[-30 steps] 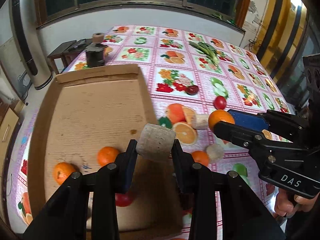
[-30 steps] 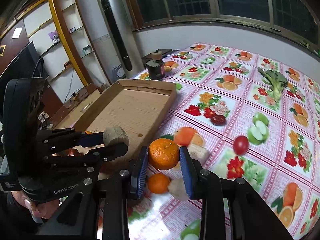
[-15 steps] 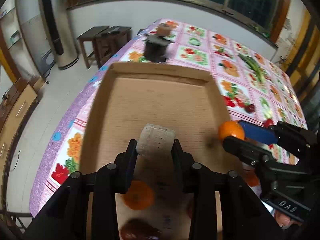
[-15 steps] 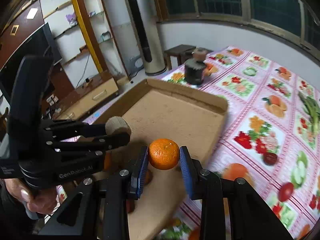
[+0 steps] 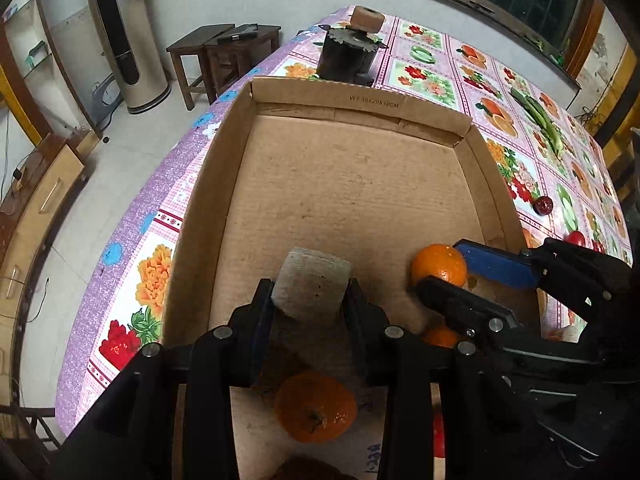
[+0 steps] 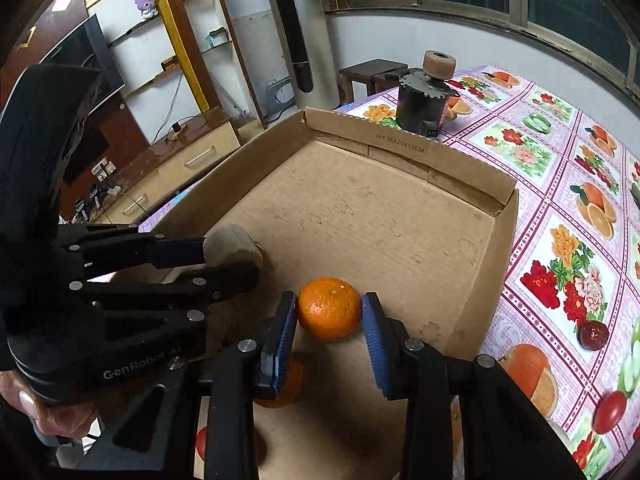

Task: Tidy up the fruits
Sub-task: 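Release the root piece and orange into the box with both tools, then move both tools back toward the remaining fruits on the table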

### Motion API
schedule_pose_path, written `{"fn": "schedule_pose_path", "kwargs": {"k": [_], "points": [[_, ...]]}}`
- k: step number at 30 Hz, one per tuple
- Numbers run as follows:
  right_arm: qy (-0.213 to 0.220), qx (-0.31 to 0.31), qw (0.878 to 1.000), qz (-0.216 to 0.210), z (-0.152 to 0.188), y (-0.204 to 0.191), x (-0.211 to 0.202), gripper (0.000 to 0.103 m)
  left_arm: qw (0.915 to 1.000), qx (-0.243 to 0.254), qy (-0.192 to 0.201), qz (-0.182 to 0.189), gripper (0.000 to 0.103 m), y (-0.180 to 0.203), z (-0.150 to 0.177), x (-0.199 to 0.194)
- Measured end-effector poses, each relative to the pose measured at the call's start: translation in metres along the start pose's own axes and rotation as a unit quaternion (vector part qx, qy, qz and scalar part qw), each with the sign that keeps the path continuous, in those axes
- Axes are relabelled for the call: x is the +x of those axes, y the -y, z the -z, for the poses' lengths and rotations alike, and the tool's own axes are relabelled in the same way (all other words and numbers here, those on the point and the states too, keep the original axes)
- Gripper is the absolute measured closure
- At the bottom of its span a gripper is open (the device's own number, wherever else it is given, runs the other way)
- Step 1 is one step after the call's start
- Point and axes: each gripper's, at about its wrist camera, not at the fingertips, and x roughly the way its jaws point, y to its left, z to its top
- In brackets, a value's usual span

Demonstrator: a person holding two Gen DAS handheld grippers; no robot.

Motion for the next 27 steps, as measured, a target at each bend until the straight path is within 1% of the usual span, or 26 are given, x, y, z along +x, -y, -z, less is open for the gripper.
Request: {"fn": "schedule_pose_path", "kwargs": {"k": [1, 3, 4, 5, 6, 12, 13, 15, 16, 17, 19, 22, 24, 27], "points": [[0.001, 0.002, 1.000, -0.001, 0.000, 0.001, 0.000, 0.062, 1.0000, -0.001, 0.000, -0.001, 0.070, 0.000, 0.000, 0.000], [0.005, 0.005, 1.000, -0.004, 0.001, 0.002, -0.005, 0.060, 1.0000, -0.005, 0.004, -0.007, 0.065, -0.002, 0.000, -0.002], [0.006, 0.006, 1.000, -0.005, 0.001, 0.001, -0.008, 0.059, 0.9999, -0.006, 0.006, -0.008, 0.061, -0.003, 0.000, -0.004], [0.010, 0.008, 1.000, -0.007, 0.001, 0.001, -0.012, 0.057, 0.9999, -0.009, 0.011, -0.007, 0.060, -0.004, 0.001, -0.008], [0.016, 0.011, 1.000, -0.011, 0.003, 0.001, -0.018, 0.056, 0.9998, -0.011, 0.015, -0.007, 0.060, -0.004, 0.001, -0.011], [0.049, 0.029, 0.998, -0.020, 0.015, 0.001, -0.057, 0.054, 0.9986, -0.012, 0.051, -0.007, 0.060, -0.003, 0.007, -0.043], [0.057, 0.035, 0.998, -0.020, 0.021, 0.001, -0.067, 0.051, 0.9983, -0.011, 0.058, -0.007, 0.060, -0.001, 0.009, -0.049], [0.072, 0.051, 0.996, -0.018, 0.033, 0.003, -0.086, 0.049, 0.9972, -0.009, 0.074, -0.001, 0.058, 0.002, 0.014, -0.062], [0.080, 0.059, 0.995, -0.018, 0.041, 0.004, -0.096, 0.049, 0.9968, -0.009, 0.079, 0.002, 0.053, 0.004, 0.017, -0.067], [0.088, 0.069, 0.994, -0.018, 0.050, 0.005, -0.107, 0.049, 0.9962, -0.009, 0.087, 0.004, 0.052, 0.006, 0.020, -0.073], [0.101, 0.087, 0.991, -0.014, 0.065, 0.006, -0.125, 0.045, 0.9948, -0.006, 0.100, 0.012, 0.052, 0.013, 0.028, -0.084], [0.124, 0.117, 0.985, -0.007, 0.094, 0.009, -0.157, 0.040, 0.9936, 0.003, 0.110, 0.027, 0.052, 0.027, 0.037, -0.096], [0.133, 0.133, 0.982, 0.005, 0.113, 0.011, -0.175, 0.038, 0.9933, 0.011, 0.109, 0.037, 0.052, 0.037, 0.042, -0.101], [0.141, 0.147, 0.979, 0.019, 0.133, 0.013, -0.195, 0.033, 0.9926, 0.024, 0.107, 0.053, 0.052, 0.054, 0.051, -0.109]]}}
